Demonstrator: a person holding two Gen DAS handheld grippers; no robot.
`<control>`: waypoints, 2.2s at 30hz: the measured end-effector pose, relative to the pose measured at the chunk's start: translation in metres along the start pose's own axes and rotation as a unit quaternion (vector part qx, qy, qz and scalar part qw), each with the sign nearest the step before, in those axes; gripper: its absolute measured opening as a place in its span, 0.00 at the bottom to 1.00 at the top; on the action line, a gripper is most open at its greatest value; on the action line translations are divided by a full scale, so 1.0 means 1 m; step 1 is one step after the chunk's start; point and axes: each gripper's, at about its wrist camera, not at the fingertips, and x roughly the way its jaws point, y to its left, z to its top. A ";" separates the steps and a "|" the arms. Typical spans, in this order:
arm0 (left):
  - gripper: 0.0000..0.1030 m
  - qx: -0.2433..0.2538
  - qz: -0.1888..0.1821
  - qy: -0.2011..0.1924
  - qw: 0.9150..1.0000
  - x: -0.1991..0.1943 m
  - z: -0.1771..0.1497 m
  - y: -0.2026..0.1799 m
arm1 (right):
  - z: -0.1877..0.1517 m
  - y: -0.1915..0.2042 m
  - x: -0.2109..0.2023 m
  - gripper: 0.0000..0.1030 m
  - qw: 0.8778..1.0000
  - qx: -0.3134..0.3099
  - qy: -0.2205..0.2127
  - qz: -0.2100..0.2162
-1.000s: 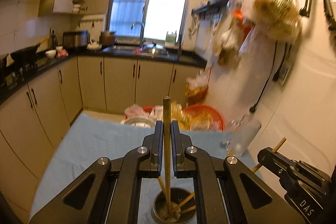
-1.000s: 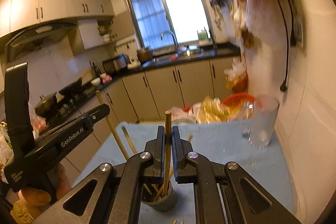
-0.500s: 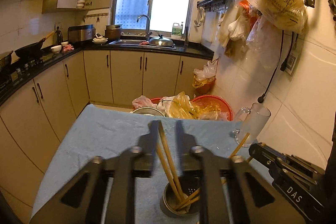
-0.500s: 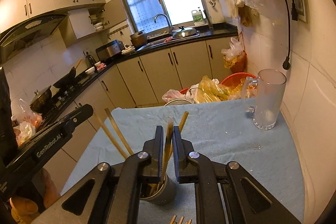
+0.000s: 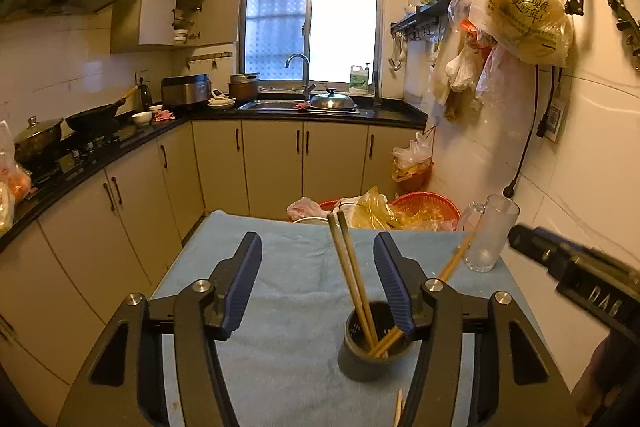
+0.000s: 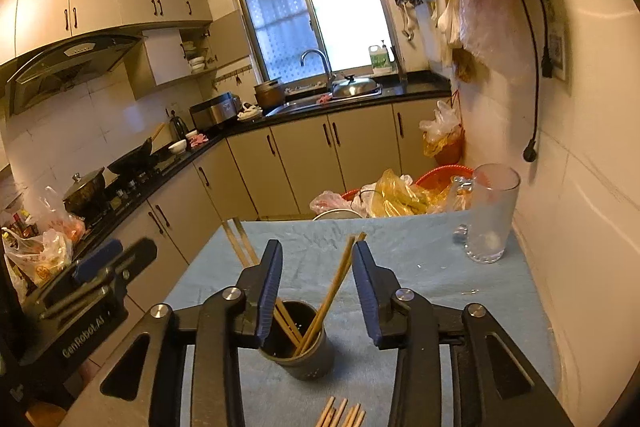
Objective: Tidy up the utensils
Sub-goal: 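Lower the chopsticks into the holder cup and open both tools, then move both tools back to the chopsticks and grasp one with the left tool, then hold a chopstick in the left tool while the right tool grasps another chopstick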
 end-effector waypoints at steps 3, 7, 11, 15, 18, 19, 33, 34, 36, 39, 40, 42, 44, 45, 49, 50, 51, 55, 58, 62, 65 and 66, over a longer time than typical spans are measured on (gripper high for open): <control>0.56 0.005 0.000 0.002 1.000 -0.017 -0.007 0.002 | -0.004 0.001 -0.020 0.42 1.000 -0.006 -0.007 -0.005; 0.57 0.011 -0.004 0.005 1.000 -0.038 -0.016 0.003 | -0.012 0.002 -0.047 0.48 1.000 -0.015 -0.012 -0.017; 0.58 0.013 -0.005 0.006 1.000 -0.059 -0.028 0.005 | -0.025 -0.003 -0.071 0.49 0.999 -0.014 -0.008 -0.030; 0.60 0.016 -0.006 0.008 1.000 -0.077 -0.039 0.005 | -0.041 -0.010 -0.092 0.51 0.999 -0.012 0.001 -0.044; 0.64 0.016 -0.006 0.011 1.000 -0.087 -0.049 0.007 | -0.057 -0.015 -0.102 0.55 0.998 -0.011 0.013 -0.054; 0.66 0.015 -0.006 0.013 1.000 -0.090 -0.053 0.008 | -0.063 -0.016 -0.104 0.56 0.998 -0.012 0.020 -0.056; 0.67 0.025 -0.035 0.166 0.985 -0.033 -0.155 0.015 | -0.177 -0.042 -0.046 0.60 0.980 0.014 0.194 -0.037; 0.67 0.028 -0.042 0.181 0.982 -0.026 -0.162 0.013 | -0.187 -0.043 -0.038 0.59 0.978 0.016 0.207 -0.034; 0.67 0.035 -0.058 0.204 0.977 -0.014 -0.175 0.007 | -0.198 -0.045 -0.028 0.52 0.975 0.016 0.218 -0.029; 0.66 0.054 -0.081 0.217 0.971 -0.002 -0.190 -0.008 | -0.209 -0.050 -0.019 0.50 0.974 0.028 0.222 -0.024; 0.65 0.060 -0.087 0.220 0.970 0.002 -0.192 -0.012 | -0.210 -0.054 -0.018 0.50 0.975 0.038 0.218 -0.021; 0.60 0.075 -0.108 0.231 0.964 0.011 -0.200 -0.026 | -0.210 -0.058 -0.017 0.50 0.976 0.050 0.211 -0.018; 0.55 0.086 -0.121 0.244 0.958 0.021 -0.205 -0.038 | -0.209 -0.063 -0.016 0.50 0.977 0.058 0.204 -0.020; 0.49 0.092 -0.123 0.249 0.956 0.026 -0.208 -0.043 | -0.209 -0.065 -0.016 0.50 0.977 0.060 0.201 -0.020; 0.25 0.107 -0.122 0.272 0.949 0.047 -0.219 -0.058 | -0.208 -0.071 -0.015 0.50 0.978 0.069 0.195 -0.020; 0.22 0.113 -0.114 0.264 0.951 0.047 -0.219 -0.060 | -0.208 -0.071 -0.014 0.50 0.978 0.069 0.195 -0.019; 0.18 0.120 -0.109 0.266 0.950 0.049 -0.219 -0.061 | -0.208 -0.071 -0.013 0.50 0.978 0.066 0.197 -0.019; 0.07 0.124 -0.097 0.267 0.951 0.052 -0.217 -0.056 | -0.212 -0.063 0.000 0.50 0.976 0.049 0.213 -0.012; 0.07 0.102 -0.084 0.276 0.952 0.053 -0.214 -0.044 | -0.215 -0.052 0.012 0.50 0.973 0.028 0.228 -0.013; 0.07 0.090 -0.081 0.275 0.954 0.051 -0.215 -0.030 | -0.218 -0.037 0.028 0.46 0.972 0.001 0.235 -0.021; 0.07 0.093 -0.082 0.267 0.956 0.048 -0.217 -0.029 | -0.217 -0.029 0.036 0.39 0.972 -0.021 0.229 -0.043; 0.07 0.093 -0.082 0.264 0.956 0.048 -0.218 -0.029 | -0.216 -0.029 0.039 0.33 0.972 -0.020 0.228 -0.048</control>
